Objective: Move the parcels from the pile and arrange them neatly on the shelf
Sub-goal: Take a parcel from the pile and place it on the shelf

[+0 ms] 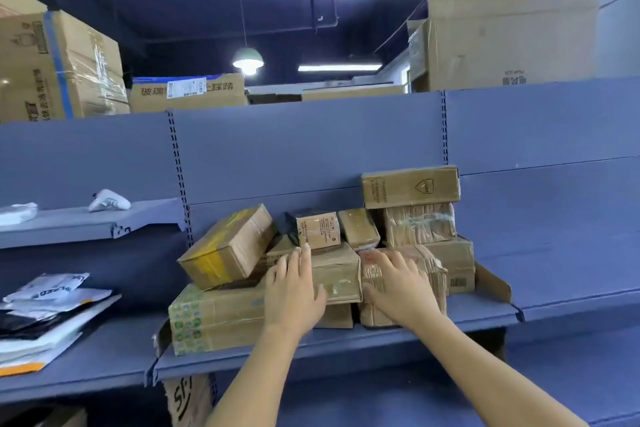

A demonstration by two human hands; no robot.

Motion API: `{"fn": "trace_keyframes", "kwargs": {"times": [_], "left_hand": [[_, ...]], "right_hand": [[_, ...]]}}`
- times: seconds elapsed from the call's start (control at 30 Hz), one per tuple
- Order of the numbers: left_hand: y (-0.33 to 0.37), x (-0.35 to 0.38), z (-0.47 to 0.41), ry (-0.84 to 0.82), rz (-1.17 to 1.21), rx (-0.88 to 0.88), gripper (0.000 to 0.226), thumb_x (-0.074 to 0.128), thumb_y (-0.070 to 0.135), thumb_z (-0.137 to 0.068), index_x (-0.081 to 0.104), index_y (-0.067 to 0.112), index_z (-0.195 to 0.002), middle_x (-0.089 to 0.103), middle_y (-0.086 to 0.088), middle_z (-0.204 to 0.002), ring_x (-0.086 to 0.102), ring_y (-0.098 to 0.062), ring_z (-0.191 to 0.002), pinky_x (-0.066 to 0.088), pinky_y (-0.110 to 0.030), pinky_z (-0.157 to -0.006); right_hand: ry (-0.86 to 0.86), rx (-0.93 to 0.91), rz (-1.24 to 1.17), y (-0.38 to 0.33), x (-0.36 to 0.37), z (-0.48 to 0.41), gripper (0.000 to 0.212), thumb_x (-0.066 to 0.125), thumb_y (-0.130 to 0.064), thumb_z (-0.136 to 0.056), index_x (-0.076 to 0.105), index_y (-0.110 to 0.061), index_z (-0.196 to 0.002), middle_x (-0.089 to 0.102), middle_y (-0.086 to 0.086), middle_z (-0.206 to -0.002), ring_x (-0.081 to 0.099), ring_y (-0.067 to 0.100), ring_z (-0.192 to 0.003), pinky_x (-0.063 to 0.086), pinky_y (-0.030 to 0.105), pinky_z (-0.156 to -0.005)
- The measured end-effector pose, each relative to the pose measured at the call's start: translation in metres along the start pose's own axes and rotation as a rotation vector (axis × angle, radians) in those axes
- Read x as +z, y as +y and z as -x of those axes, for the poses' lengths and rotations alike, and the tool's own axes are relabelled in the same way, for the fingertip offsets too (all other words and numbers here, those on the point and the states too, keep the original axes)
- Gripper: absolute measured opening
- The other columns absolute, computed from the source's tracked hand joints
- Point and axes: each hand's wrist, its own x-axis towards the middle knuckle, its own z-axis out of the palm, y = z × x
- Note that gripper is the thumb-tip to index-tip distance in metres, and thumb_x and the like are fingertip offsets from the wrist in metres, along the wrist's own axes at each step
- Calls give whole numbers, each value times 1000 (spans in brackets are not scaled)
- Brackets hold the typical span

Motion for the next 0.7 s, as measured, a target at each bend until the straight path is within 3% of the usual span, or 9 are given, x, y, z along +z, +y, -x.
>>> {"fn": "trace_keyframes", "kwargs": {"times": [0.23,0.7], "left_hand": [[9,40,-41,-43,-31,74,79,38,47,-96,-4,10,-153,18,-8,-158,18,-24,-145,20,-38,-117],[78,72,-159,61,-37,77,79,50,41,-93,8,10,-151,32,-9,-149,29,-28,-138,27,-39,-112]], "right_hand": [[20,24,4,17,20,-41,58,51,-42,-89,31,-32,-142,42,-1,-141,37,26,-130,34,42,-105],[25,-80,28,91,18,-136,65,50,-34,-91,24,-25,-150,37,1,-144,34,28,-132,31,42,-107]]}}
